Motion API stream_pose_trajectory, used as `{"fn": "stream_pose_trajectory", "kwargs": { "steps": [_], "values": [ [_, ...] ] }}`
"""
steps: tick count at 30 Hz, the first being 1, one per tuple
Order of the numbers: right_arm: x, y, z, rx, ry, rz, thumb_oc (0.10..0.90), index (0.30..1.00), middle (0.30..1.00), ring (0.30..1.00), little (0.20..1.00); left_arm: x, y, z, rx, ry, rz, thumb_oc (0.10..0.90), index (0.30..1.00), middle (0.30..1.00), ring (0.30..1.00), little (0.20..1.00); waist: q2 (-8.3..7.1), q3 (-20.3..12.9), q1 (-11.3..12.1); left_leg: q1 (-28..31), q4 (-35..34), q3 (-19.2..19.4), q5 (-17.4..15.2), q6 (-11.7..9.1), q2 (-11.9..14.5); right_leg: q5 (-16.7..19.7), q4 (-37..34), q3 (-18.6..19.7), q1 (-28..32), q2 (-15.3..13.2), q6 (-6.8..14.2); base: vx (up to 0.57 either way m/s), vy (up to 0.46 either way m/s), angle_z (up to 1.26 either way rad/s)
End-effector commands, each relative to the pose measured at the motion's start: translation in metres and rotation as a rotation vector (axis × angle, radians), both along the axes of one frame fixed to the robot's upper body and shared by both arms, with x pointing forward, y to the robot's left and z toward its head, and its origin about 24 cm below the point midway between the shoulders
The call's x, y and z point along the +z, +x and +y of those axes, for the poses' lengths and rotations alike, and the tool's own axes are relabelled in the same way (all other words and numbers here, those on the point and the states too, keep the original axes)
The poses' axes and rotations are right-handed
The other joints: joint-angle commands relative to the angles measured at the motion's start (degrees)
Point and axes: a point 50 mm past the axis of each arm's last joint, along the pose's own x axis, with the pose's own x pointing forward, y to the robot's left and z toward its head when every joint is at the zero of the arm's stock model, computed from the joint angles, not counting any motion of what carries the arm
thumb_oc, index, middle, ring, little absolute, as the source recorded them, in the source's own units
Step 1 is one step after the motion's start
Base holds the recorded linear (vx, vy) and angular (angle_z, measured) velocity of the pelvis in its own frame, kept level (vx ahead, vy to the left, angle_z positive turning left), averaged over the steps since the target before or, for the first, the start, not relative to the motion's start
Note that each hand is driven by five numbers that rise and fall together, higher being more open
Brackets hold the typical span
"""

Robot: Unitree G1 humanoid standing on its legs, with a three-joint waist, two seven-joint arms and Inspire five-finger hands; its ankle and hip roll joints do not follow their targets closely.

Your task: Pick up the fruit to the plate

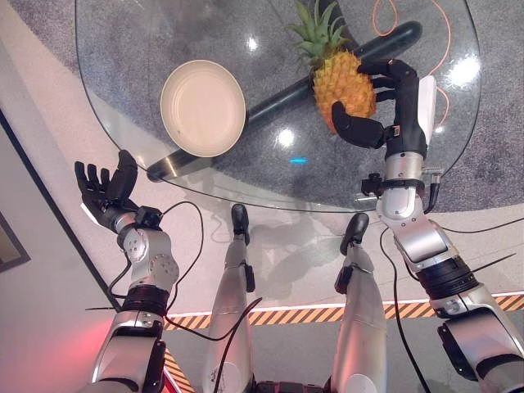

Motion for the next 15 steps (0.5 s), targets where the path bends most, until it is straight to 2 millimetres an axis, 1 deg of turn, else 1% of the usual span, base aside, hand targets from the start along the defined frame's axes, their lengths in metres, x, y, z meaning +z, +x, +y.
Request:
{"fn": "stream_pose_trajectory", "kwargs": {
  "steps": [1, 6, 10, 11, 12, 13, 14, 15],
  "values": [
    [0.06, -0.03, 0.025, 0.184, -0.009, -0.35, 0.1, 0.3, 0.3, 0.3, 0.2, 0.054, -0.015, 0.033, 0.164, 0.148, -0.218, 0.8, 0.9, 0.9, 0.9, 0.9, -0.88, -1.3, 0.3, -0.5, 3.5, -2.2, -2.0, 1.0, 0.9, 0.6, 0.7, -3.0, 0.6, -1.4, 0.7, 0.0, 0.0, 0.0],
    [0.057, -0.033, 0.03, 0.211, -0.019, -0.348, 0.1, 0.3, 0.3, 0.3, 0.2, 0.069, -0.017, 0.018, 0.149, 0.184, -0.314, 0.8, 0.9, 0.9, 0.9, 0.9, -0.88, -1.3, 0.5, -0.5, 3.3, -2.4, -2.1, 1.1, 0.7, 0.7, 0.5, -3.2, 0.7, -1.5, 0.7, 0.0, -0.006, 0.0],
    [0.058, -0.035, 0.034, 0.233, -0.024, -0.362, 0.1, 0.3, 0.3, 0.3, 0.2, 0.079, -0.018, 0.008, 0.105, 0.209, -0.386, 0.8, 0.9, 0.9, 0.9, 0.9, -1.02, -1.3, 0.7, -0.5, 3.1, -2.6, -2.0, 1.1, 0.7, 0.8, 0.3, -3.3, 1.0, -1.4, 0.8, 0.0, 0.0, 0.0],
    [0.06, -0.036, 0.035, 0.242, -0.027, -0.371, 0.1, 0.3, 0.3, 0.3, 0.2, 0.087, -0.018, 0.004, 0.076, 0.239, -0.415, 0.8, 0.9, 0.9, 0.9, 0.9, -1.04, -1.3, 0.7, -0.5, 3.0, -2.6, -2.0, 1.2, 0.7, 0.9, 0.2, -3.4, 1.0, -1.4, 0.9, 0.0, 0.0, 0.0],
    [0.061, -0.037, 0.036, 0.245, -0.029, -0.374, 0.1, 0.3, 0.3, 0.3, 0.2, 0.089, -0.018, 0.002, 0.061, 0.247, -0.425, 0.8, 0.9, 0.9, 0.9, 0.9, -1.06, -1.3, 0.8, -0.5, 2.9, -2.7, -2.0, 1.2, 0.6, 0.9, 0.1, -3.5, 1.0, -1.4, 0.9, -0.01, -0.033, 0.01],
    [0.063, -0.039, 0.037, 0.258, -0.032, -0.383, 0.1, 0.3, 0.3, 0.3, 0.2, 0.096, -0.018, -0.005, 0.016, 0.263, -0.462, 0.8, 0.9, 0.9, 0.9, 0.9, -1.06, -1.3, 0.8, -0.4, 2.7, -2.7, -1.9, 1.2, 0.7, 1.0, 0.1, -3.5, 1.1, -1.4, 1.0, 0.0, 0.0, 0.0],
    [0.063, -0.039, 0.037, 0.26, -0.033, -0.384, 0.1, 0.3, 0.3, 0.3, 0.2, 0.097, -0.018, -0.006, 0.009, 0.266, -0.467, 0.8, 0.9, 0.9, 0.9, 0.9, -1.05, -1.3, 0.8, -0.4, 2.7, -2.7, -1.9, 1.2, 0.7, 1.0, 0.1, -3.5, 1.1, -1.4, 1.0, 0.0, 0.0, 0.0],
    [0.064, -0.04, 0.038, 0.269, -0.035, -0.389, 0.1, 0.3, 0.3, 0.3, 0.2, 0.101, -0.018, -0.011, -0.031, 0.277, -0.495, 0.8, 0.9, 0.9, 0.9, 0.9, -1.03, -1.3, 0.7, -0.2, 2.5, -2.6, -1.8, 1.2, 0.6, 1.1, -0.1, -3.5, 1.3, -1.4, 1.1, 0.0, 0.0, 0.0]
  ]
}}
